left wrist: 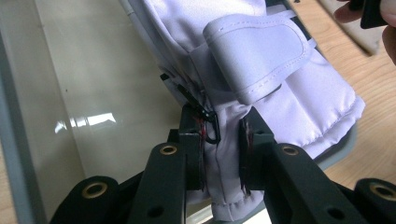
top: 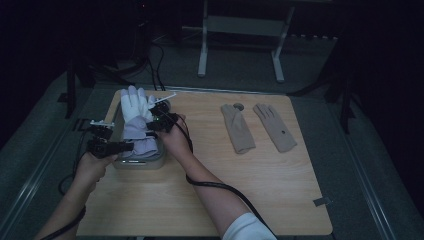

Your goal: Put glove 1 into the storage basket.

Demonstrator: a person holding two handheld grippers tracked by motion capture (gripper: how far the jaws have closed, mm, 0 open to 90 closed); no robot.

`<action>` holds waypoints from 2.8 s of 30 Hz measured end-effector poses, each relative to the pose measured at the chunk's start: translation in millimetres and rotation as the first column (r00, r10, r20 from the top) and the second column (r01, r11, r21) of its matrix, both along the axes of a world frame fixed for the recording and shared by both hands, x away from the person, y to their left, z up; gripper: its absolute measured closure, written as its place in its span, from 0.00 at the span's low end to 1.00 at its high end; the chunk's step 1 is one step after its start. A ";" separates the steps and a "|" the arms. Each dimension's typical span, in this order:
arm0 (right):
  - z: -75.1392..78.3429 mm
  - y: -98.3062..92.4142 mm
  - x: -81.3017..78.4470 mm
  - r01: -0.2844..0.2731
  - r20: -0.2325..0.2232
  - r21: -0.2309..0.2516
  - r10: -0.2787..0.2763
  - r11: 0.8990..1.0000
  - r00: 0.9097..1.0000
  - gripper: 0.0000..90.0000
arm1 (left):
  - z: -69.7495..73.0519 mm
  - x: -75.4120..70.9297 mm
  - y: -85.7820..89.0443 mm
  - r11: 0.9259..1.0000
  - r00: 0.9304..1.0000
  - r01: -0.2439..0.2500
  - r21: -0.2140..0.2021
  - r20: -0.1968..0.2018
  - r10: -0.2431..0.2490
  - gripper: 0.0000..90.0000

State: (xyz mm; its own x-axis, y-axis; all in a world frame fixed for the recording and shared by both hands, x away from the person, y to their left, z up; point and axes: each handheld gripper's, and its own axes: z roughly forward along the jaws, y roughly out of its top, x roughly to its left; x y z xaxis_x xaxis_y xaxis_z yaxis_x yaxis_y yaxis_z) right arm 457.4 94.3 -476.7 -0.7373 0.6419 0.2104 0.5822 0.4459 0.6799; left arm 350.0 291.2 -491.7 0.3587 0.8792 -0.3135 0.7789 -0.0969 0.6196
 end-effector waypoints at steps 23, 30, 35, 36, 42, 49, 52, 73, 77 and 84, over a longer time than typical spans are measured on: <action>-25.3 9.4 13.1 -0.014 -0.094 -0.123 0.002 0.992 0.996 0.73 | -10.0 -5.6 0.5 0.999 0.999 -0.032 0.038 -0.010 0.033 0.57; -14.3 7.9 8.9 -0.055 -0.006 -0.141 0.055 0.989 0.998 0.53 | 6.4 -18.1 -1.1 0.998 0.994 -0.058 0.039 0.094 0.055 0.53; 2.8 -1.9 7.5 -0.066 0.017 -0.108 0.068 0.992 0.998 0.34 | 13.6 -23.5 -12.8 0.998 0.989 -0.047 0.033 0.145 0.041 0.53; 5.4 -3.7 6.6 -0.075 0.013 -0.103 0.077 0.992 0.997 0.33 | 14.4 -23.7 -15.8 0.999 0.988 -0.040 0.036 0.149 0.035 0.53; 17.7 -18.7 -1.4 -0.100 0.029 -0.078 0.103 0.992 0.994 0.21 | 19.0 -26.5 -31.9 1.000 0.984 -0.018 0.017 0.178 0.014 0.53; 25.3 -43.3 -8.6 -0.102 0.044 -0.057 0.105 0.993 0.994 0.19 | 22.3 -29.7 -48.3 1.000 0.980 0.024 0.011 0.197 -0.026 0.54; 26.8 -53.1 -10.9 -0.098 0.048 -0.055 0.100 0.994 0.994 0.19 | 24.0 -31.0 -54.7 0.999 0.978 0.039 -0.003 0.206 -0.037 0.54; 29.1 -167.0 -23.9 -0.047 0.181 -0.083 0.061 0.995 0.982 0.19 | 15.6 -46.5 -114.5 0.988 0.936 0.153 -0.018 0.324 -0.139 0.29; 24.4 -189.5 -22.7 -0.029 0.178 -0.073 0.042 0.997 0.983 0.19 | 9.1 -49.8 -126.6 0.984 0.927 0.179 -0.014 0.339 -0.163 0.17; 12.0 -219.5 -18.8 -0.021 0.168 -0.077 0.034 0.997 0.985 0.22 | -5.4 -65.1 -155.8 0.970 0.901 0.240 0.032 0.364 -0.235 0.17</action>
